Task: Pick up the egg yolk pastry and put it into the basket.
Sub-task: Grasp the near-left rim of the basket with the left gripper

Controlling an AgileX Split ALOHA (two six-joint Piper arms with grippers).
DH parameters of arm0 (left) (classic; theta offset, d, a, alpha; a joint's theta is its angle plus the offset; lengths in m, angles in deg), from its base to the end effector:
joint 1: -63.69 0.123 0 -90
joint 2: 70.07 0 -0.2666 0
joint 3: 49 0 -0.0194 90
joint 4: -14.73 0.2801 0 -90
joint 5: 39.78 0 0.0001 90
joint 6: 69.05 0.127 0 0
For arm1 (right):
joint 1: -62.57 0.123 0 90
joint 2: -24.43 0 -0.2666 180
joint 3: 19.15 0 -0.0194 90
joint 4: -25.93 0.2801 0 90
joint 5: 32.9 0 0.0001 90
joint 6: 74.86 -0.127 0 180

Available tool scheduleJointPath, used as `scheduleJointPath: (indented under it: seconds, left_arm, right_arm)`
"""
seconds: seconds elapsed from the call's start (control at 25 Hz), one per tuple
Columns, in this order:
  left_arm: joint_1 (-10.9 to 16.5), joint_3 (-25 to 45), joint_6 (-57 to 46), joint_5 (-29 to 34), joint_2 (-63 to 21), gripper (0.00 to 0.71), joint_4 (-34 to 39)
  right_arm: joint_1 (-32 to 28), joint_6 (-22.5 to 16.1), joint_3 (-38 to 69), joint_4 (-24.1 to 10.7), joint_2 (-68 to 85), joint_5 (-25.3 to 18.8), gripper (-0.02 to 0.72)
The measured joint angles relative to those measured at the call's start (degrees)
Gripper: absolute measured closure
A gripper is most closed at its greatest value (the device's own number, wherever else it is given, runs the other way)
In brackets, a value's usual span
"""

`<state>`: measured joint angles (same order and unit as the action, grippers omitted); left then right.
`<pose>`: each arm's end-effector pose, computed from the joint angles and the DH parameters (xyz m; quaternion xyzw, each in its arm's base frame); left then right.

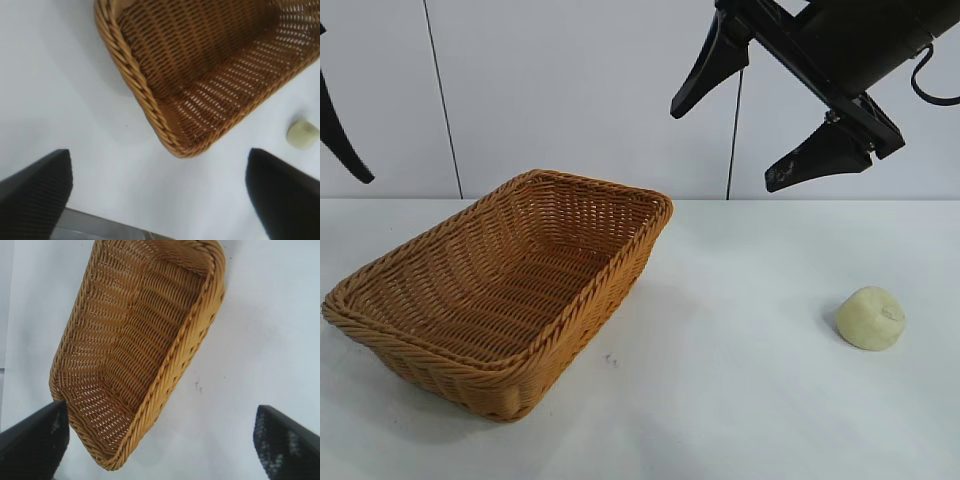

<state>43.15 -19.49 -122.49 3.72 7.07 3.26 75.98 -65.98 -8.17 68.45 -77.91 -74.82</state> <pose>0.2544 -0.1139 0.2127 -0.3224 0.9073 -0.2222 0.1535 0.3600 0.1448 0.1955 0.0317 0.9340 0.3021 0.1880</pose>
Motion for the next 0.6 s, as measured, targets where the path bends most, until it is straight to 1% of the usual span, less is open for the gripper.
scheduleJointPath:
  seconds: [0.08,0.16,0.4,0.6]
  left_arm:
    - [-1.2,0.0,-3.8,-1.1,1.9,0.021,1.6]
    - [-1.7,0.0,-6.1,-1.8,4.1,0.021,2.2]
    - [-1.7,0.0,-9.7,-4.3,10.9,0.021,3.2]
    - [-1.7,0.0,-15.7,-4.9,14.2,0.021,6.5]
  right_arm:
    - [0.0,0.0,0.0,0.0,0.0,-0.1,0.010]
    - [0.0,0.0,0.0,0.0,0.0,-0.1,0.010]
    - [0.0,0.0,0.0,0.0,0.0,-0.1,0.010]
    - [0.0,0.0,0.0,0.0,0.0,-0.1,0.010]
